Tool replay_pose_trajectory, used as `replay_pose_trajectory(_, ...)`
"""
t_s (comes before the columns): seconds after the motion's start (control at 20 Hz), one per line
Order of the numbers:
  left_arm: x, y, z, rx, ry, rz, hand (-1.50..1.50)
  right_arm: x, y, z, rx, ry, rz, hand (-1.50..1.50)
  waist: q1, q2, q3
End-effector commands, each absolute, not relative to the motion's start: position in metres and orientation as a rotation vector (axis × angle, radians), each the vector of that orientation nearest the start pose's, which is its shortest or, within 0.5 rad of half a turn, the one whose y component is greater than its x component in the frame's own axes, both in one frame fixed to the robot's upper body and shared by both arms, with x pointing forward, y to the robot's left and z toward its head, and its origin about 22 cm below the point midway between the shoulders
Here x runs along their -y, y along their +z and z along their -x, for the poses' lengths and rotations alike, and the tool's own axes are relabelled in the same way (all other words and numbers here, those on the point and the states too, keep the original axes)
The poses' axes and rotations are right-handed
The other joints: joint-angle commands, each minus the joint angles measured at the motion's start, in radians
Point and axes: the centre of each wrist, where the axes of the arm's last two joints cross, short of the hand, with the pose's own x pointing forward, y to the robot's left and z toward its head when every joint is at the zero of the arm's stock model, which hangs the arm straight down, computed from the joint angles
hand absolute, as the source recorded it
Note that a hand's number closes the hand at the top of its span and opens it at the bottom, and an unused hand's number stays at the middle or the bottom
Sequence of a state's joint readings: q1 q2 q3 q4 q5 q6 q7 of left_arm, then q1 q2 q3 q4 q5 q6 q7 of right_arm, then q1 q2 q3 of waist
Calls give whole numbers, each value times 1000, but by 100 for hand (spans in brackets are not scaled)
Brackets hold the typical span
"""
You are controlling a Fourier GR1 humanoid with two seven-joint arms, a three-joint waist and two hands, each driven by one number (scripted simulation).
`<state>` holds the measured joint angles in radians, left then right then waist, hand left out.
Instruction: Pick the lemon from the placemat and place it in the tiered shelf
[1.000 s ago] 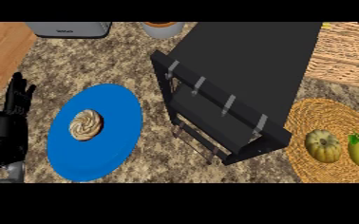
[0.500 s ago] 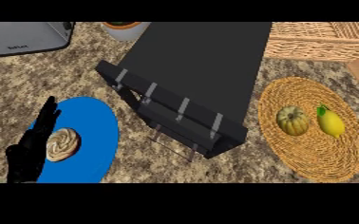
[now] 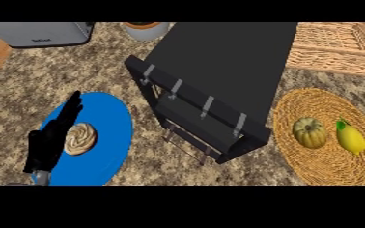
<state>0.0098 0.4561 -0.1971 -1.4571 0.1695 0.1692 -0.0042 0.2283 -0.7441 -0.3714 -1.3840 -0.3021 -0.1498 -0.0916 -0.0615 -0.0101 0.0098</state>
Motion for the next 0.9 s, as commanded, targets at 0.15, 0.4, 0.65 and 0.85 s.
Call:
replay_pose_trajectory(0.15, -269, -15, -240, 1328, -278, -131, 0, 475, 105, -167, 1200, 148, 741, -150, 49, 12, -13)
replay_pose_trajectory(0.4, -271, -26, -234, 1346, -281, -132, 0, 479, 144, -172, 883, 463, 1039, -150, 69, 25, -20)
replay_pose_trajectory(0.65, -265, -25, -239, 1348, -308, -101, 0, 458, 153, -184, 626, 543, 1231, -150, 87, 24, -16)
replay_pose_trajectory(0.85, -251, -34, -234, 1343, -330, -106, 0, 416, 147, -209, 558, 530, 1207, -150, 113, 22, -12)
